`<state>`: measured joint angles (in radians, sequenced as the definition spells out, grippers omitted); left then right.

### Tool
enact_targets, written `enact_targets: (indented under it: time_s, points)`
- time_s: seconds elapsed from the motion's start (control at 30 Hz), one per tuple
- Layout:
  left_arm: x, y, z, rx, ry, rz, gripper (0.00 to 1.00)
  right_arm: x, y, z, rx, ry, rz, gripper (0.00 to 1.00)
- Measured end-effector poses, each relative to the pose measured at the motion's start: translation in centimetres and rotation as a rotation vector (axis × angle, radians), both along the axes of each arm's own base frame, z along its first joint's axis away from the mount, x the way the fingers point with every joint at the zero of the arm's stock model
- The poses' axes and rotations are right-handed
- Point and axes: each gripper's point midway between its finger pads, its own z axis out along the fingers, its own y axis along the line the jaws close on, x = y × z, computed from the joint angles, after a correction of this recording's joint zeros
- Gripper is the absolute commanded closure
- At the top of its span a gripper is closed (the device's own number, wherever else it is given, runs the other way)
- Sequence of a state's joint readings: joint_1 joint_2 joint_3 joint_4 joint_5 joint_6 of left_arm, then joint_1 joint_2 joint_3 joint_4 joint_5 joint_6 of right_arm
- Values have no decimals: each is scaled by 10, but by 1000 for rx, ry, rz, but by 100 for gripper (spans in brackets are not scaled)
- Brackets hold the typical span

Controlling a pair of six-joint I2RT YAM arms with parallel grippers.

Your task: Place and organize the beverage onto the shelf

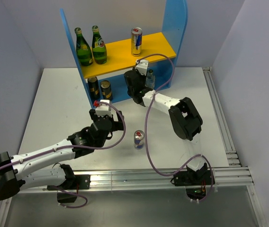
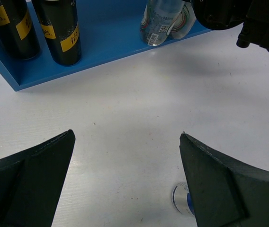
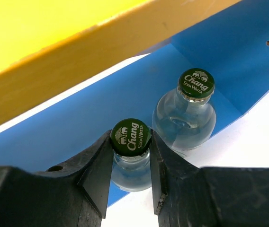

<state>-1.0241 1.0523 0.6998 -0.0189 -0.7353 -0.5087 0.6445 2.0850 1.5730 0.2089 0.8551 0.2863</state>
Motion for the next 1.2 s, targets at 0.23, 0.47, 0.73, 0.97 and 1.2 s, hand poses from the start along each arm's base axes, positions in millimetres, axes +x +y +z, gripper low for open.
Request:
enact_targets:
  time_s: [0.23, 0.47, 0.73, 0.97, 1.2]
  points:
    - [2, 1, -5, 13, 8, 7, 1, 4, -2, -1, 4, -15, -27, 67]
    - [3, 1, -5, 15, 9, 9, 1, 8, -7, -6, 3, -5, -26, 13]
    - [3, 1, -5, 15, 9, 9, 1, 12, -9, -8, 10, -2, -9, 5]
    - [3, 2, -5, 14, 9, 10, 1, -2, -8, -7, 15, -4, 12, 0]
    - [1, 4, -4, 15, 10, 10, 1, -36, -1, 39, 77, -80, 58, 0]
